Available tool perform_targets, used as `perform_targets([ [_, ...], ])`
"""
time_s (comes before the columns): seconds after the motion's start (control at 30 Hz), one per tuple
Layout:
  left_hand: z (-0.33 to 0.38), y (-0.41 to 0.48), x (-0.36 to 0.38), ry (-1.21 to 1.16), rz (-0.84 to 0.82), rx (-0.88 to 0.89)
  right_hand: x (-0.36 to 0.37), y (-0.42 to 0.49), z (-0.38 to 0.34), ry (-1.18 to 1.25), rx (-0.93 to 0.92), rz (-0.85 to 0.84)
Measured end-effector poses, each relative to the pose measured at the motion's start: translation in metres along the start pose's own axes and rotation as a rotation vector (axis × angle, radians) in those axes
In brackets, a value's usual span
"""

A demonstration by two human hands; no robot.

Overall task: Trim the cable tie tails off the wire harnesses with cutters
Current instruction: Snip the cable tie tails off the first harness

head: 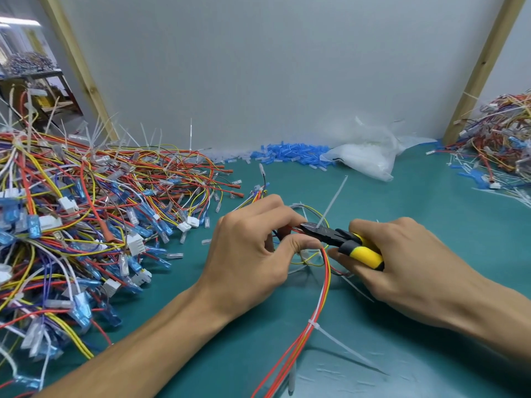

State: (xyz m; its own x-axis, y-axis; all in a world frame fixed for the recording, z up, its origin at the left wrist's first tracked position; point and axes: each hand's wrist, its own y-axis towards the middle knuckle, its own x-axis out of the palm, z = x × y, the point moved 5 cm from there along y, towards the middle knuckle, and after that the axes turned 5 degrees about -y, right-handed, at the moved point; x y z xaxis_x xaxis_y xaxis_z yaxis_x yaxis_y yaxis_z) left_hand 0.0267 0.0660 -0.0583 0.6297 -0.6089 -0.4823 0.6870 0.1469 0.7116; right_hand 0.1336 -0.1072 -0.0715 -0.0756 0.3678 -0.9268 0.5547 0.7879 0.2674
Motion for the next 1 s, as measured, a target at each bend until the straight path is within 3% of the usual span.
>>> perform_targets([
  [1.0, 0.0042, 0.0036, -0.0005, 0.001, -0.028, 0.005, 0.0071, 0.0027, 0.0052, -0.025, 0.013, -0.006],
])
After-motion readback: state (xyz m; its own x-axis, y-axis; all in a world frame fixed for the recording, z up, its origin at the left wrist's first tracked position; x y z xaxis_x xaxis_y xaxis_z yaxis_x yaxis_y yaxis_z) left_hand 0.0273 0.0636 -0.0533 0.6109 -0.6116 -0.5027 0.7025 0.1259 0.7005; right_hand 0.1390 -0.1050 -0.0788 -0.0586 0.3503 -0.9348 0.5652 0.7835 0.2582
